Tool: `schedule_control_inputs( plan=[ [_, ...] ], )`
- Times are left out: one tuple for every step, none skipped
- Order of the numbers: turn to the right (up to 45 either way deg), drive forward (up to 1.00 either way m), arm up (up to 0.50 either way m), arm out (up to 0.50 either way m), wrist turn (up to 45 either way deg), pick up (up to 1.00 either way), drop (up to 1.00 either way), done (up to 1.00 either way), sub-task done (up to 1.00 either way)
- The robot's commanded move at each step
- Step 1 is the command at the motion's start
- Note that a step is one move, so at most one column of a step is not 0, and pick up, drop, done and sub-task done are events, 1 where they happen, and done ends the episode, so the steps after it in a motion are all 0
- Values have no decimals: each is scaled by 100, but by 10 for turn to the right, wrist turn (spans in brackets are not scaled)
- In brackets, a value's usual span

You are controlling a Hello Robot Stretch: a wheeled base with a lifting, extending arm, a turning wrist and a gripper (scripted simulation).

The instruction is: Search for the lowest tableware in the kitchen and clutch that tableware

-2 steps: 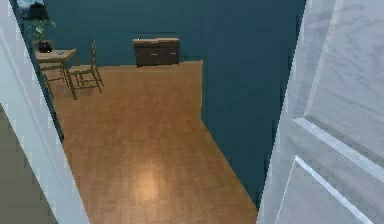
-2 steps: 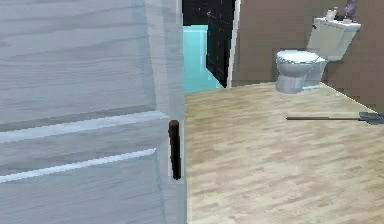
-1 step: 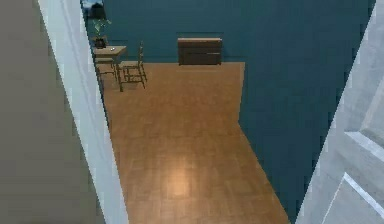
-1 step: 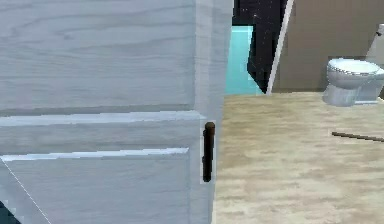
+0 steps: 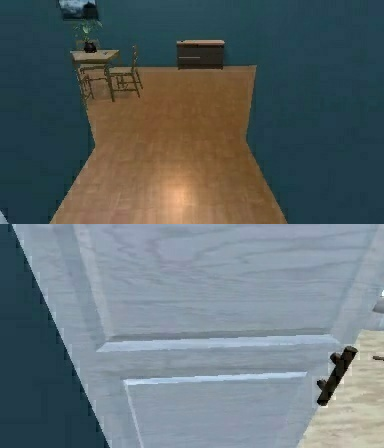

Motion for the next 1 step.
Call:
schedule_control_inputs(
  plan=[
    [60, 0, 0, 0, 0, 0, 0, 0, 0]
  ],
)
